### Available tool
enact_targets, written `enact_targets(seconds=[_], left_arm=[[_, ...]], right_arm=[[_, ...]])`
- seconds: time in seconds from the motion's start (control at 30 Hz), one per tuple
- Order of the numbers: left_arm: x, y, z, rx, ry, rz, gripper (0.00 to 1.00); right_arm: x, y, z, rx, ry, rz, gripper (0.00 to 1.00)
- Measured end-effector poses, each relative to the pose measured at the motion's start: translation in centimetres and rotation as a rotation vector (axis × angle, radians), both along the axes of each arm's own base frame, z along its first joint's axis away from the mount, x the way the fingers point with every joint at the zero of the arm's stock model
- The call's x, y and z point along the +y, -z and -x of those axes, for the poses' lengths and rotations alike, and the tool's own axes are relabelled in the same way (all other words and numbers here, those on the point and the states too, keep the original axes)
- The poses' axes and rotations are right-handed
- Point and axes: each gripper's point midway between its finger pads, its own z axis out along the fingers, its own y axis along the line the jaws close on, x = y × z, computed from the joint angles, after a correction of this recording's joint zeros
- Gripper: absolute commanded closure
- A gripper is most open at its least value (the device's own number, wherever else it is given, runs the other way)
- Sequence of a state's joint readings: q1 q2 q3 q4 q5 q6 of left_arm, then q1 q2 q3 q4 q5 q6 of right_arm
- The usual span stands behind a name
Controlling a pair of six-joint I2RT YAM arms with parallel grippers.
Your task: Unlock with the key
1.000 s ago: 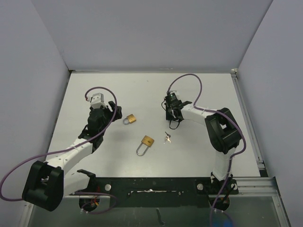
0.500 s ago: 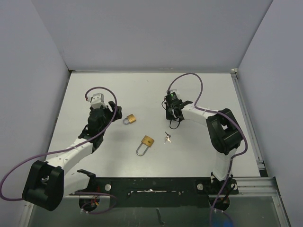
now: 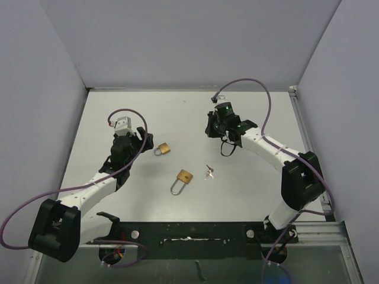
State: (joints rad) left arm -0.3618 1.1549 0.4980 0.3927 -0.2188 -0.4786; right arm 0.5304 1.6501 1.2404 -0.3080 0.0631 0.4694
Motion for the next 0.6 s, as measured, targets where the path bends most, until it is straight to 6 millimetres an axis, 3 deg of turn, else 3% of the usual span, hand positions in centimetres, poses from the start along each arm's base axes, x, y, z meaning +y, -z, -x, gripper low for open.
enact_targets(seconds=[0.13,0.37,0.6], left_arm=[[-0.3,0.2,0.1,0.007,0.011,-0.001,0.33],[-0.6,0.3,0.2,0.008,0.025,0.001,0.33],[-0.8,0.2,0.2,0.008,0.032,0.003,0.34]], right_arm=[[0.2,-1.2,0.0,0.019,-0.023,-0.108,1.0],[-2.2,-2.1,-0.3,0.076,0.022,-0.379,1.0],[-1.0,-2.5,0.9,0.154,-0.02,-0.61,1.0]])
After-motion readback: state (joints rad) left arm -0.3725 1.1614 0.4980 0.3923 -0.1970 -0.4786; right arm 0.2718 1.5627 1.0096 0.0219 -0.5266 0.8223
